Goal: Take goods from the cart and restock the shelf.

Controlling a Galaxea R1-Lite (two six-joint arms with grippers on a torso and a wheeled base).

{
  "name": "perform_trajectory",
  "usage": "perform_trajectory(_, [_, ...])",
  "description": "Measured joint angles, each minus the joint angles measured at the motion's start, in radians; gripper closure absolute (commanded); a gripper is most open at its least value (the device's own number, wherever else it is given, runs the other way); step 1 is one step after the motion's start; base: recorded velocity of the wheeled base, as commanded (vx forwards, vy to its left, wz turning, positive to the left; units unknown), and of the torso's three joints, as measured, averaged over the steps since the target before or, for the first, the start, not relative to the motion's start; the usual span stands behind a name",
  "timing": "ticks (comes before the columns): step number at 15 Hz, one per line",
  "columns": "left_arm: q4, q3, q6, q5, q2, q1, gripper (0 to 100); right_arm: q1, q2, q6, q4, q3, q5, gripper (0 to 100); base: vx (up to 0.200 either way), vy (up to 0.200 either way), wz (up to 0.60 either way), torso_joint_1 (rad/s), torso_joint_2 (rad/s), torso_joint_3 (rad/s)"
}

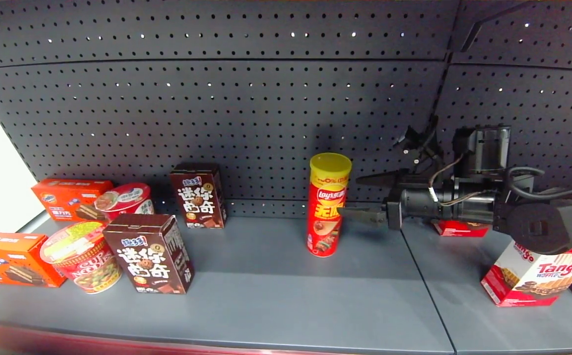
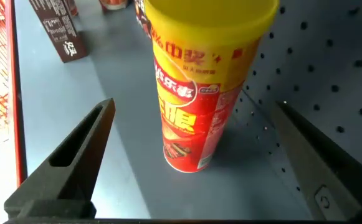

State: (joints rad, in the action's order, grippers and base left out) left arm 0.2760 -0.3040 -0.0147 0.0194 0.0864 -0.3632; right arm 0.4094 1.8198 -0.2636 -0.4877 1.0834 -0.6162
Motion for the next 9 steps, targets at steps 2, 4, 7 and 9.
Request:
perform_trajectory(2, [-0.001,-0.004,0.000,0.000,0.011,0.000,100,0.005,0.004,0.000,0.000,-0.007,0.004,0,0.000,0.000,0.00,0.000,0.00,0.000])
perform_trajectory(4, [0.000,-0.005,0.000,-0.002,0.016,0.001,100,0.006,0.008,0.000,0.000,-0.009,0.004,0,0.000,0.000,0.00,0.000,0.00,0.000])
perform_trajectory(7, [0.002,-0.020,-0.001,-0.006,0.035,0.007,100,0.000,0.019,0.000,-0.003,-0.008,0.001,0,0.000,0.000,0.00,0.000,0.00,0.000])
perform_trajectory(9, [0.003,-0.032,-0.006,-0.006,0.060,0.009,100,-0.002,0.037,0.000,-0.028,-0.005,-0.005,0,0.000,0.000,0.00,0.000,0.00,0.000])
